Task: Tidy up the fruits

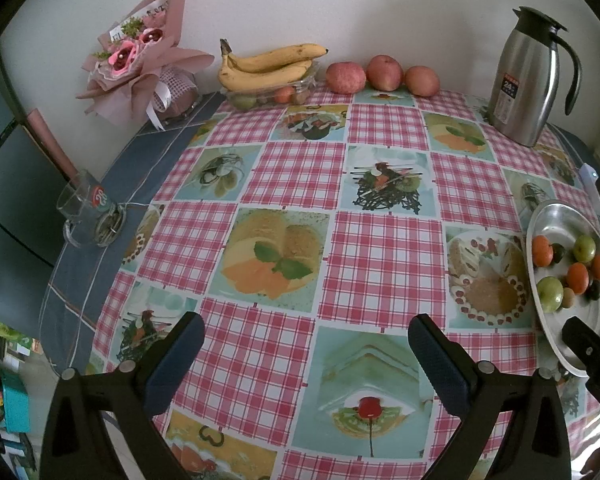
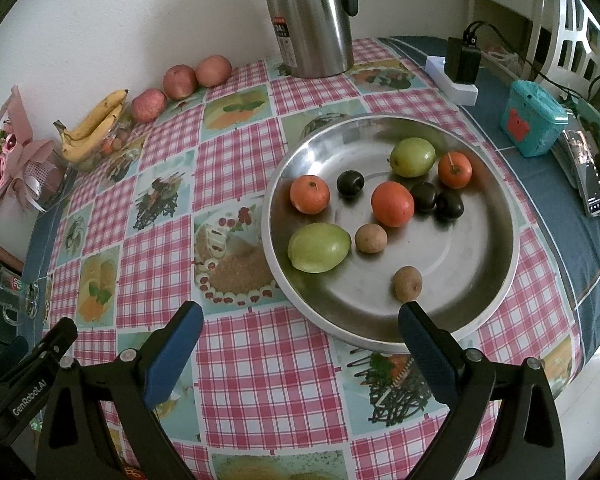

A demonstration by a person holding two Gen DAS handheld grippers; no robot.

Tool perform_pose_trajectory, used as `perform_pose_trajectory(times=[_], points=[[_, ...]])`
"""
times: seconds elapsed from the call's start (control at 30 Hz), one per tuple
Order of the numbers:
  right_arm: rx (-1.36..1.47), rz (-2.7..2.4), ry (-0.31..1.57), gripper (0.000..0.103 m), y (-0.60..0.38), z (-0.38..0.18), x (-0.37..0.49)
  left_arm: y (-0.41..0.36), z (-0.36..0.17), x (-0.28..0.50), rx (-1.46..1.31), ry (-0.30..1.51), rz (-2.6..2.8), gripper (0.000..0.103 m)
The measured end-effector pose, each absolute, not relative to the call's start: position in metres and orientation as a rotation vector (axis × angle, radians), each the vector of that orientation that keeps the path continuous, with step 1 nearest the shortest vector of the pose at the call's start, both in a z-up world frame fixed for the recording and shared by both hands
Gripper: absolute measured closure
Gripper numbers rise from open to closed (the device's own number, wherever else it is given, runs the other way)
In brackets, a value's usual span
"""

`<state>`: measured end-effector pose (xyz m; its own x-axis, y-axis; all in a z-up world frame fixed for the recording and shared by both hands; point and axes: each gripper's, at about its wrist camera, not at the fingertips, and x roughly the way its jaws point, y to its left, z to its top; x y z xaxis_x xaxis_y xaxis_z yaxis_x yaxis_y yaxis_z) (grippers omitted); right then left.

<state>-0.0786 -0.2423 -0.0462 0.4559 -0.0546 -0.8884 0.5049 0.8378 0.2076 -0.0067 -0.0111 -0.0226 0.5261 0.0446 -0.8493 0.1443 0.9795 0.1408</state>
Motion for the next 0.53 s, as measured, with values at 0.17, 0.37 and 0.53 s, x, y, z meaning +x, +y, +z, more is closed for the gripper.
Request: perform_pose_trajectory(times=[0.17,0.37,0.53], points=[[0.488,-0.362,1.050,0.005,-0.2423,-0.0463,-0.0784,-0.0111,-0.0220,-0.0064,0.205,1.014,-0.061,0.000],[0.488,-0.362,1.051,0.005,-0.2419,-0.0469,-0.0789,-0.0136,-0.0198,-0.0084,0.205,1.008,-0.055,0.000],[0.488,-0.362,1.051,0.005,-0.2423,-0.0468,-0.0787,-0.0129,-0.0198,-0.0082,0.206,1.007,-0.056,0.000]])
